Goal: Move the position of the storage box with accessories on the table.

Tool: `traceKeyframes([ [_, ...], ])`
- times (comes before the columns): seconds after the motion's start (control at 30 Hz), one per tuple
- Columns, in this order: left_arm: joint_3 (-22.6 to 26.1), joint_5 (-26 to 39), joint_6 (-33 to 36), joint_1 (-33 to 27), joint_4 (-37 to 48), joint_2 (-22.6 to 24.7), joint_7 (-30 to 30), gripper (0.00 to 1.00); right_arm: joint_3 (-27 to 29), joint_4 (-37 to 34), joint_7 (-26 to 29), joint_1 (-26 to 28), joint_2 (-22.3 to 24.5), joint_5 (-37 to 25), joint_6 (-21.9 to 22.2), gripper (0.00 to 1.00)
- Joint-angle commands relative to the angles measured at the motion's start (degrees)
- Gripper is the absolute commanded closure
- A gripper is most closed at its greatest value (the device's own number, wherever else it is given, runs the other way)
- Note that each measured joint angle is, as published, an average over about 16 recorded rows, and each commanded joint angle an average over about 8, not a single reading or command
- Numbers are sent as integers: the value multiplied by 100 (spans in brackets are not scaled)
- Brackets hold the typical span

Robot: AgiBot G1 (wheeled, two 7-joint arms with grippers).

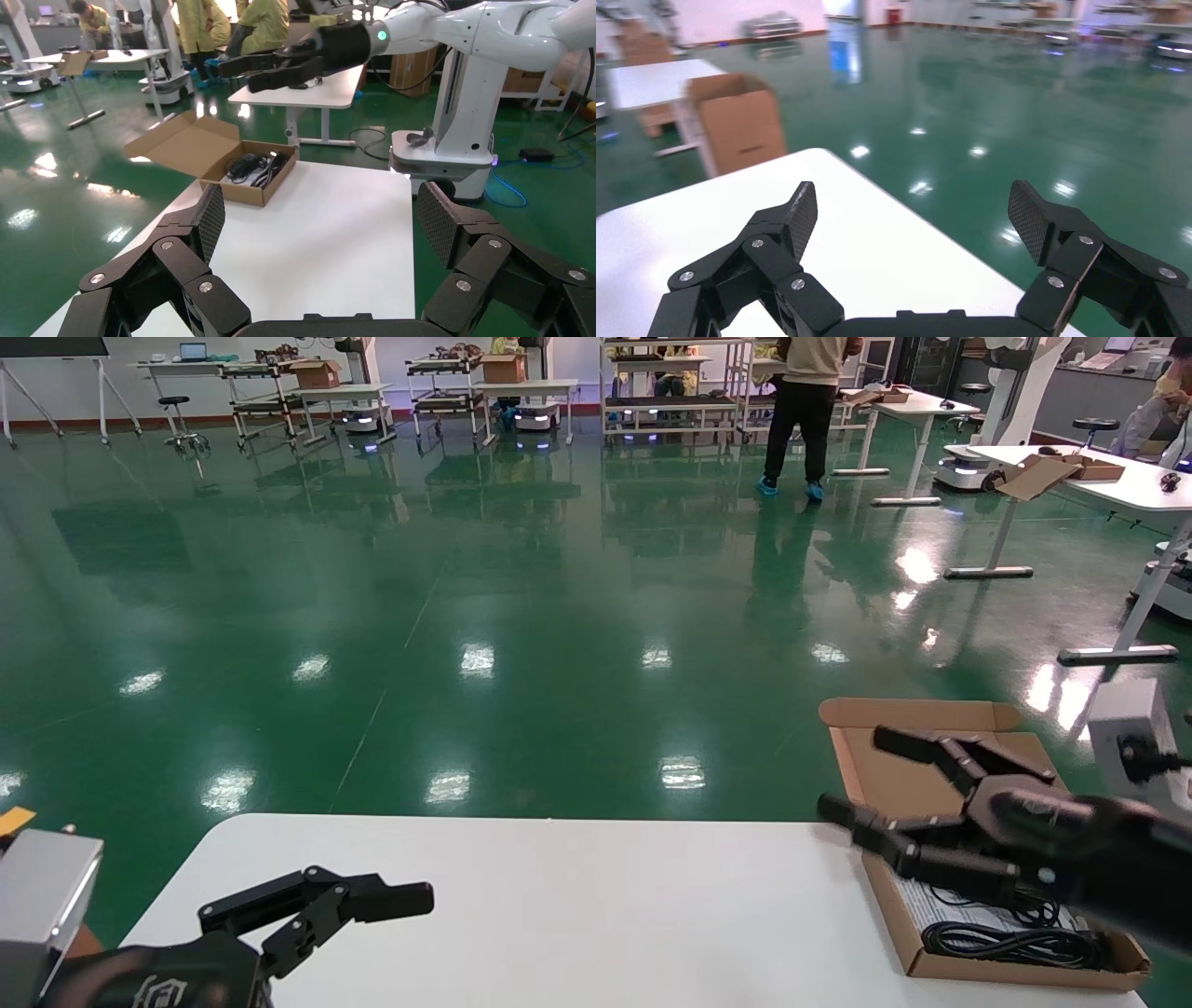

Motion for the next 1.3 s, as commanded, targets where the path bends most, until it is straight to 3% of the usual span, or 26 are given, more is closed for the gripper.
traceKeyframes([
  [0.03, 0, 0, 0, 0, 0, 0, 0, 0, 46, 234, 47, -86, 36, 42, -148, 0],
  [0.73, 0, 0, -1, 1, 1, 0, 0, 0, 492, 2510, 495, -918, 389, 447, -1591, 0],
  [1.3, 0, -1, -2, 1, 1, -1, 0, 0, 496, 2489, 494, -921, 390, 454, -1579, 0],
])
